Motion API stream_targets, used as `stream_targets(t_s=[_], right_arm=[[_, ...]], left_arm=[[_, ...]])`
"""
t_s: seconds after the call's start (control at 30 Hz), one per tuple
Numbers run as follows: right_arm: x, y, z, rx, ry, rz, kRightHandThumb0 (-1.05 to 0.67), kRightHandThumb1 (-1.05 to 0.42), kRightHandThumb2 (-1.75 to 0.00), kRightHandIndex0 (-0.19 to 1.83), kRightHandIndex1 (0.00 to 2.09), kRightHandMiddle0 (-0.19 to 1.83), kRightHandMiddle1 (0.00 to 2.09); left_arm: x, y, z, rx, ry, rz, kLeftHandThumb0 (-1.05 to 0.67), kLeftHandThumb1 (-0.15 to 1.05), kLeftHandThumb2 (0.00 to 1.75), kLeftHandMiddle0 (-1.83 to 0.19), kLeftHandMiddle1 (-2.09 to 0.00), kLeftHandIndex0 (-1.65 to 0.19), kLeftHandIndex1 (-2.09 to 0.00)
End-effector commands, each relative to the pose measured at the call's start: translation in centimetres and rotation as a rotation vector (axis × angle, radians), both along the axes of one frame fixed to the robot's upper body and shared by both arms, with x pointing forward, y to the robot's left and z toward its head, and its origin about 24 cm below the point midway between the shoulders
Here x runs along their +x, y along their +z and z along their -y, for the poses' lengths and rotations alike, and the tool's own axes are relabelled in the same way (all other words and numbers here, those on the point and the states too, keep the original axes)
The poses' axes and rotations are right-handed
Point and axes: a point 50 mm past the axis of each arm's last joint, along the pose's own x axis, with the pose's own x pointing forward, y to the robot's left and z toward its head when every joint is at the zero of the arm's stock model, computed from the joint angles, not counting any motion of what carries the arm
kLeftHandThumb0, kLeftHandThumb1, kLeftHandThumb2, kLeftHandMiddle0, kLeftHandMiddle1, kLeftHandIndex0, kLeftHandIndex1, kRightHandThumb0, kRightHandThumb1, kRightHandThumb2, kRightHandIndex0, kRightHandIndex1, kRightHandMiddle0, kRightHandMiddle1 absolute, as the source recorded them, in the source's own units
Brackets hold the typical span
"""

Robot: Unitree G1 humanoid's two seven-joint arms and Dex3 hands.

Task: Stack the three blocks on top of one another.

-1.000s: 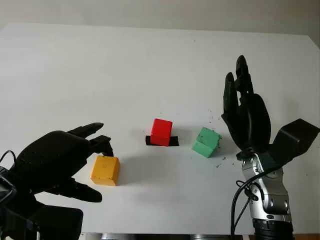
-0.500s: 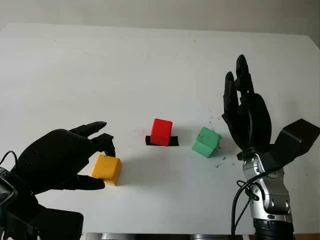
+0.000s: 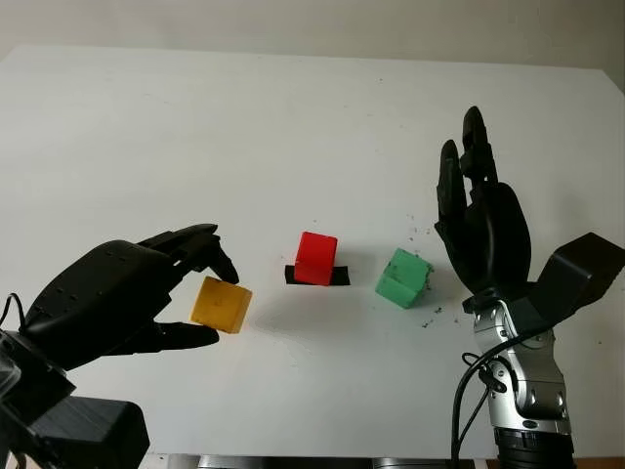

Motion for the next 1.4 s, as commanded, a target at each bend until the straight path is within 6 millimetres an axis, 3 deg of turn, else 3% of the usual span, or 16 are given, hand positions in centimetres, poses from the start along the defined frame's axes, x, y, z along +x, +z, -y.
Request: stream_targets(t_s=[0.0, 0.3, 0.67, 0.87, 1.2, 1.37], right_arm=[[-0.3, 0.2, 0.1, -0.005, 0.0, 0.009, -0.69, -1.05, -0.53, -0.19, 0.0, -0.19, 0.0], [-0.4, 0.0, 0.0, -0.008, -0.004, 0.008, -0.69, -1.05, -0.54, -0.19, 0.0, -0.19, 0.0], [-0.4, 0.1, 0.0, -0.022, -0.005, 0.005, -0.69, -1.05, -0.53, -0.19, 0.0, -0.19, 0.0], [-0.5, 0.1, 0.0, -0.026, -0.013, -0.001, -0.7, -1.05, -0.53, -0.19, 0.0, -0.19, 0.0], [-0.5, 0.2, -0.1, -0.033, -0.019, -0.008, -0.7, -1.05, -0.53, -0.19, 0.0, -0.19, 0.0], [-0.4, 0.1, -0.3, -0.042, -0.013, -0.002, -0.71, -1.05, -0.53, -0.19, 0.0, -0.19, 0.0]], left_arm=[[0.2, 0.8, -0.2, -0.026, -0.006, 0.004, -0.46, 1.05, 0.21, -0.29, -0.06, -0.06, -1.57], [1.7, 3.6, 0.0, -0.228, -0.053, -0.079, -0.37, 1.05, 0.11, -0.31, -0.06, -0.22, -1.26], [5.9, 7.2, 1.9, -0.209, -0.084, -0.135, -0.39, 1.05, 0.17, -0.37, -0.07, -0.22, -1.38], [7.7, 9.3, 4.3, -0.16, -0.103, -0.21, -0.4, 1.05, 0.18, -0.4, -0.07, -0.32, -1.38], [8.2, 9.5, 4.9, -0.16, -0.114, -0.235, -0.41, 1.05, 0.2, -0.4, -0.06, -0.32, -1.46], [9.7, 6.7, 6.8, -0.258, -0.046, -0.259, -0.45, 1.05, 0.19, -0.33, -0.03, -0.33, -1.63]])
